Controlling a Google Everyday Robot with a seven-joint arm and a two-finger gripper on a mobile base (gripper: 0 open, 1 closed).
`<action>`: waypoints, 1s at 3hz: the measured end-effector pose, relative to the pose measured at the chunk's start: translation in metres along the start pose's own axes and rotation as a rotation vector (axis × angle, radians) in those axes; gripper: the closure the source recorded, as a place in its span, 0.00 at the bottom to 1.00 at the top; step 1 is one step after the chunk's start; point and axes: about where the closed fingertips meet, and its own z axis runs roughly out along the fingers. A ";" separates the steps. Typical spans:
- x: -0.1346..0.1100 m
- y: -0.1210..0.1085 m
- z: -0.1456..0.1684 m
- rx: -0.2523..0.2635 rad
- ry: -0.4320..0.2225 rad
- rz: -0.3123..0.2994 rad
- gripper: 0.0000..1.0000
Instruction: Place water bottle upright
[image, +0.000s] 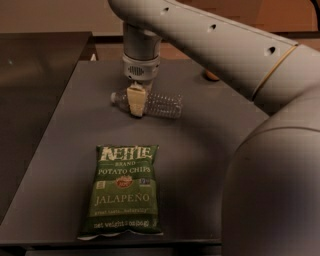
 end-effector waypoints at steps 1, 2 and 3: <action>-0.011 -0.001 -0.018 -0.001 -0.052 -0.033 0.88; -0.027 -0.002 -0.046 0.006 -0.176 -0.105 1.00; -0.039 -0.004 -0.075 0.013 -0.334 -0.182 1.00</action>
Offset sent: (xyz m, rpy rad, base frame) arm 0.0059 0.0309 0.0953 0.3161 -0.1078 0.2184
